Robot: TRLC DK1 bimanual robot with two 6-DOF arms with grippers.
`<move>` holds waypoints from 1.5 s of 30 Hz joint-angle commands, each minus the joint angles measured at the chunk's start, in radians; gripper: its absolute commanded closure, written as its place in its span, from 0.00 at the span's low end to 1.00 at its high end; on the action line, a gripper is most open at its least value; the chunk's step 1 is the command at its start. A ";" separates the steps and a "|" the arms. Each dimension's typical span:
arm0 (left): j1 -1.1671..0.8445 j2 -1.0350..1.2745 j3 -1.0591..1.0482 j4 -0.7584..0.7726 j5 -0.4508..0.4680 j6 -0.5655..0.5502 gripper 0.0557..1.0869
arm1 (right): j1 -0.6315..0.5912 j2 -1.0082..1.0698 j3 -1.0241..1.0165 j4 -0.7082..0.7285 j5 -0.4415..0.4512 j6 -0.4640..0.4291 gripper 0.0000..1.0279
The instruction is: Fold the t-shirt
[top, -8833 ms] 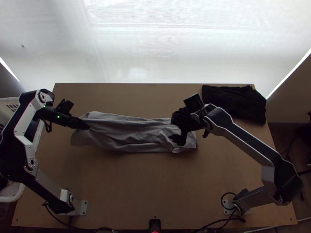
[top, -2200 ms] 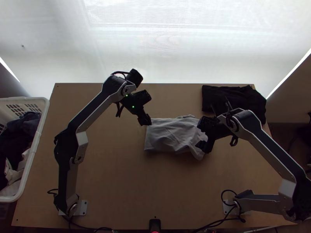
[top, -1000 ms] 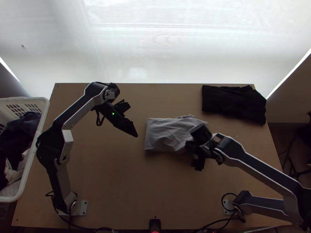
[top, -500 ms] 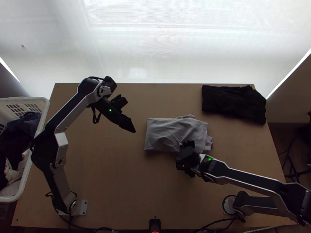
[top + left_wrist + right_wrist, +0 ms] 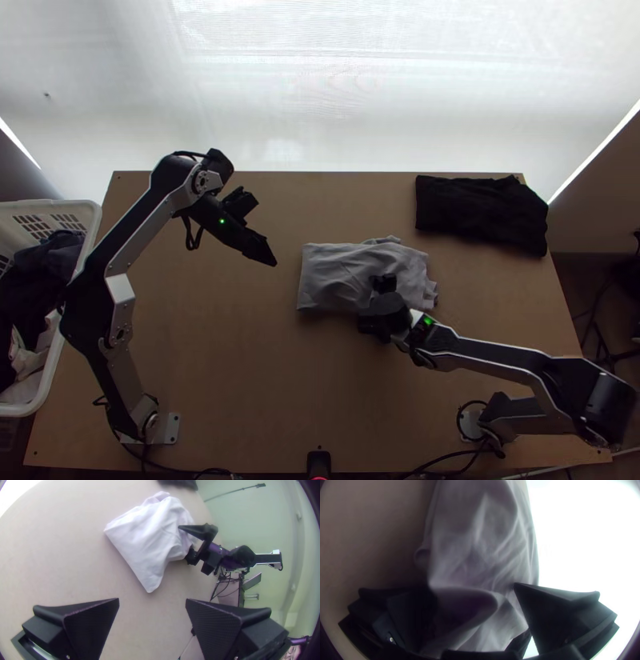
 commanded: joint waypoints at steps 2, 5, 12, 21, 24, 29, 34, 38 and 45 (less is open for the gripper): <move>0.013 -0.015 0.006 0.000 -0.005 -0.008 0.06 | -0.065 0.131 0.052 0.069 -0.011 -0.011 0.37; 0.019 -0.023 0.006 0.000 -0.005 -0.010 0.06 | -0.073 0.095 0.040 0.112 -0.033 -0.003 0.98; 0.033 -0.038 0.006 0.000 -0.006 -0.010 0.06 | -0.111 -0.117 0.097 0.056 -0.062 0.018 0.97; 0.031 -0.035 0.018 0.000 -0.005 -0.008 0.06 | -0.110 -0.327 0.227 -0.073 -0.062 0.012 0.97; 0.030 -0.032 0.025 0.000 -0.005 -0.010 0.06 | -0.114 -0.343 0.250 -0.076 -0.062 0.000 0.97; 0.031 -0.032 0.027 0.000 -0.006 -0.008 0.06 | -0.196 -0.337 0.287 -0.047 -0.062 -0.029 0.97; 0.033 -0.034 0.027 0.000 -0.006 -0.004 0.06 | -0.374 -0.304 0.333 0.016 -0.122 -0.067 0.97; 0.031 -0.032 0.027 0.000 -0.005 -0.001 0.06 | -0.550 -0.298 0.353 0.017 -0.251 -0.098 0.97; 0.039 -0.031 0.027 0.000 -0.008 0.004 0.06 | -0.849 -0.275 0.339 0.039 -0.533 -0.206 0.97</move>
